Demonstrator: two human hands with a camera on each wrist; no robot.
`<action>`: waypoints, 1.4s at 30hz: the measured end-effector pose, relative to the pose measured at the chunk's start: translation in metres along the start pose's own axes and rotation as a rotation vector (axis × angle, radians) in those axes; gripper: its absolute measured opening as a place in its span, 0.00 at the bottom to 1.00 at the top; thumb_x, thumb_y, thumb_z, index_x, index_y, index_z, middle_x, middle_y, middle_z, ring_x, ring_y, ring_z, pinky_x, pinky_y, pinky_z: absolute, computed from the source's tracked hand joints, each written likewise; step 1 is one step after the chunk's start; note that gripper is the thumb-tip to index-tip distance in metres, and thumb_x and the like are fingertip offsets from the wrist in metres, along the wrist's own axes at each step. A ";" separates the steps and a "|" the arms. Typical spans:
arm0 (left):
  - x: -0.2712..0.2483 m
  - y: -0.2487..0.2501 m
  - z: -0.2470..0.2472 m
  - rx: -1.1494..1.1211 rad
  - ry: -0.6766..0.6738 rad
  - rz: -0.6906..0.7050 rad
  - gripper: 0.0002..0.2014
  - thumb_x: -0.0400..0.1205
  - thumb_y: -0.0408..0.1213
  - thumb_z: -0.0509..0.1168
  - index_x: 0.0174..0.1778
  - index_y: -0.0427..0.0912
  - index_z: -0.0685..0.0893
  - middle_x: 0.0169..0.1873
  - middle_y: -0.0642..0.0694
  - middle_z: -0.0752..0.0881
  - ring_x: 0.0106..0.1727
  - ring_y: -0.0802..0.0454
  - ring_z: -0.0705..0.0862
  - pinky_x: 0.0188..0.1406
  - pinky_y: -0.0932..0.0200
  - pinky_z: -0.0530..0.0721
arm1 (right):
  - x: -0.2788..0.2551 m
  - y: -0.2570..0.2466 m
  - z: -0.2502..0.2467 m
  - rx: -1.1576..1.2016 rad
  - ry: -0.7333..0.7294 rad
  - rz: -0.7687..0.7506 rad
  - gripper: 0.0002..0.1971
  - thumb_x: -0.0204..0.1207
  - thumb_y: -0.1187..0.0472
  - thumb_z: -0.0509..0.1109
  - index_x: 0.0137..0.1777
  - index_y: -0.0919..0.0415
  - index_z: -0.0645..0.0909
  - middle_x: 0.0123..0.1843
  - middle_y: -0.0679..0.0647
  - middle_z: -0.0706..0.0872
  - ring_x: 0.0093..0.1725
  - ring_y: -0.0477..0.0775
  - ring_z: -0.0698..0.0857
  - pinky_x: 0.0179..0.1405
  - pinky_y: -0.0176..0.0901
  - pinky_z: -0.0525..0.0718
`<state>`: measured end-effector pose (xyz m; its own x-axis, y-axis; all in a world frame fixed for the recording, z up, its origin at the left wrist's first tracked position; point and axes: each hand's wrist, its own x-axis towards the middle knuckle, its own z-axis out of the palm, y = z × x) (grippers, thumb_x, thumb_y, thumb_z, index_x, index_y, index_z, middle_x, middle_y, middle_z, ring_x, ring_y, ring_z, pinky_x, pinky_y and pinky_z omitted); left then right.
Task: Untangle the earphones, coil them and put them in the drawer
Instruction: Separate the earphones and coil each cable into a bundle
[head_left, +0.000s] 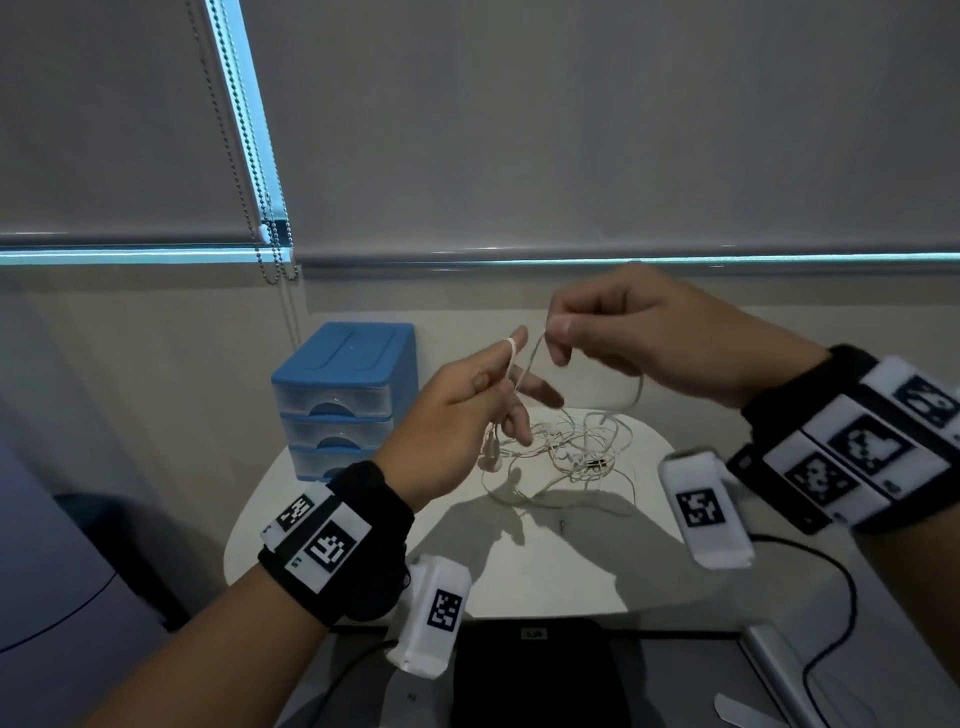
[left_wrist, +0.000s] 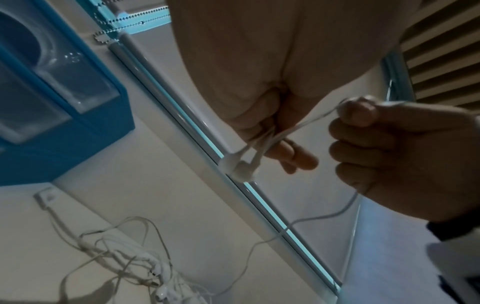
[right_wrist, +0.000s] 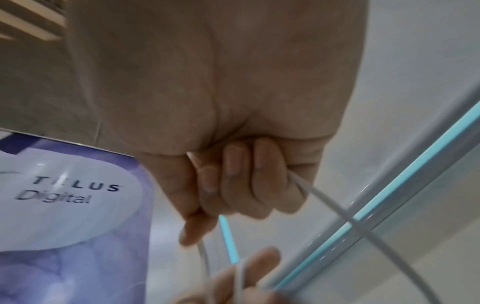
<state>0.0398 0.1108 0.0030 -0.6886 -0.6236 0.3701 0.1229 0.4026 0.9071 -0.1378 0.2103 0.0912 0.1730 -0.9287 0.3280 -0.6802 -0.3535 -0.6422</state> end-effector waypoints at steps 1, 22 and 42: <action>0.001 0.001 0.000 -0.044 -0.004 -0.012 0.24 0.90 0.22 0.49 0.82 0.36 0.73 0.43 0.40 0.89 0.32 0.51 0.80 0.39 0.59 0.80 | 0.006 0.006 -0.003 -0.028 0.057 0.012 0.14 0.88 0.62 0.65 0.40 0.64 0.83 0.21 0.37 0.76 0.24 0.39 0.70 0.27 0.29 0.68; 0.013 -0.002 -0.021 -0.253 0.206 -0.060 0.22 0.92 0.27 0.56 0.84 0.33 0.68 0.57 0.37 0.92 0.57 0.49 0.93 0.56 0.62 0.89 | 0.013 0.037 0.063 -0.110 -0.161 0.085 0.17 0.88 0.53 0.65 0.38 0.58 0.83 0.25 0.43 0.72 0.25 0.42 0.68 0.29 0.37 0.69; 0.017 0.015 -0.028 -0.395 0.252 0.017 0.20 0.93 0.30 0.54 0.81 0.31 0.69 0.51 0.39 0.94 0.53 0.50 0.93 0.50 0.64 0.89 | 0.013 0.052 0.071 0.011 -0.201 0.084 0.16 0.90 0.58 0.62 0.41 0.62 0.81 0.26 0.40 0.71 0.26 0.40 0.69 0.27 0.30 0.69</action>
<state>0.0497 0.0873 0.0283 -0.4951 -0.7819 0.3788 0.4292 0.1589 0.8891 -0.1207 0.1718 0.0126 0.2555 -0.9582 0.1288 -0.6903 -0.2741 -0.6696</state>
